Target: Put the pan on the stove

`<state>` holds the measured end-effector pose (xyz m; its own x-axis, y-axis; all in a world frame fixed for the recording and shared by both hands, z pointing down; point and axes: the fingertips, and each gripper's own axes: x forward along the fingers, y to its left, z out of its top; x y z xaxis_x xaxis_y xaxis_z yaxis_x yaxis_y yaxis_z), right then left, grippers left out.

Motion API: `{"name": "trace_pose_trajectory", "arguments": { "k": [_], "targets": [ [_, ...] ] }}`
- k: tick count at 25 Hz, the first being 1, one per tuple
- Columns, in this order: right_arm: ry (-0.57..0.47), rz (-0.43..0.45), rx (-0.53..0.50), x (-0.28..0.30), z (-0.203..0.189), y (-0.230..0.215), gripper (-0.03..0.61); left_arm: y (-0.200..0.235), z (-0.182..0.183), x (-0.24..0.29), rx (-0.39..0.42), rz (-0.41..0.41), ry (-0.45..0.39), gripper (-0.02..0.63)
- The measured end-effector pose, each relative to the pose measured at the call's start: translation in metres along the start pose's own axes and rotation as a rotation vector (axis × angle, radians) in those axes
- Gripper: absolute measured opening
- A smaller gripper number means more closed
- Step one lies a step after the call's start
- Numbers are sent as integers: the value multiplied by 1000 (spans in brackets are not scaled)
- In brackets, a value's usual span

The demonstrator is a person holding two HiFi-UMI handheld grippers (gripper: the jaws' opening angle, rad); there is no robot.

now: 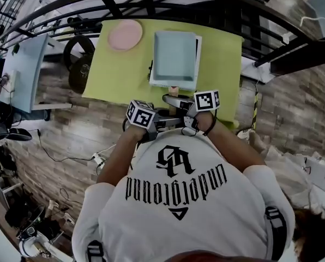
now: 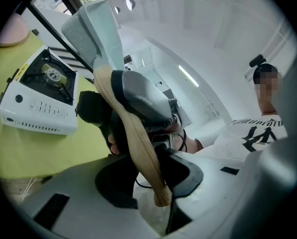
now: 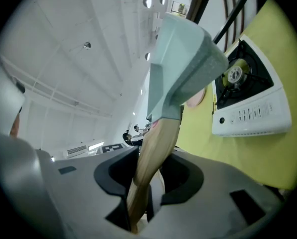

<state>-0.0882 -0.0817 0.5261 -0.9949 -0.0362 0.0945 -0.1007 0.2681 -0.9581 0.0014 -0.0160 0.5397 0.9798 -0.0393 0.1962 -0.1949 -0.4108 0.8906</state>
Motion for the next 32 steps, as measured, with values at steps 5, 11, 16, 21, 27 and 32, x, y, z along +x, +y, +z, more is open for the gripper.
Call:
{"name": "trace_pose_trajectory", "arguments": {
  "k": [5,11,16,21,27,32],
  "targets": [
    [2,-7,-9,-7,35,-17,138,19,32,12,12,3,27,133],
    [-18,2,15,0,65,-27,138,35,58,7,0,12,36,133],
    [-31,6,24,5,73,-34,138,44,64,2,-16,14,48,132],
    [-52,-12,51,15,78,-48,138,57,66,-5,-24,-8,76,133],
    [-86,-47,50,30,86,-74,140,85,65,-15,-27,-29,130,133],
    [-122,-78,97,33,93,-101,138,109,65,-13,-49,-51,191,133]
  ]
}}
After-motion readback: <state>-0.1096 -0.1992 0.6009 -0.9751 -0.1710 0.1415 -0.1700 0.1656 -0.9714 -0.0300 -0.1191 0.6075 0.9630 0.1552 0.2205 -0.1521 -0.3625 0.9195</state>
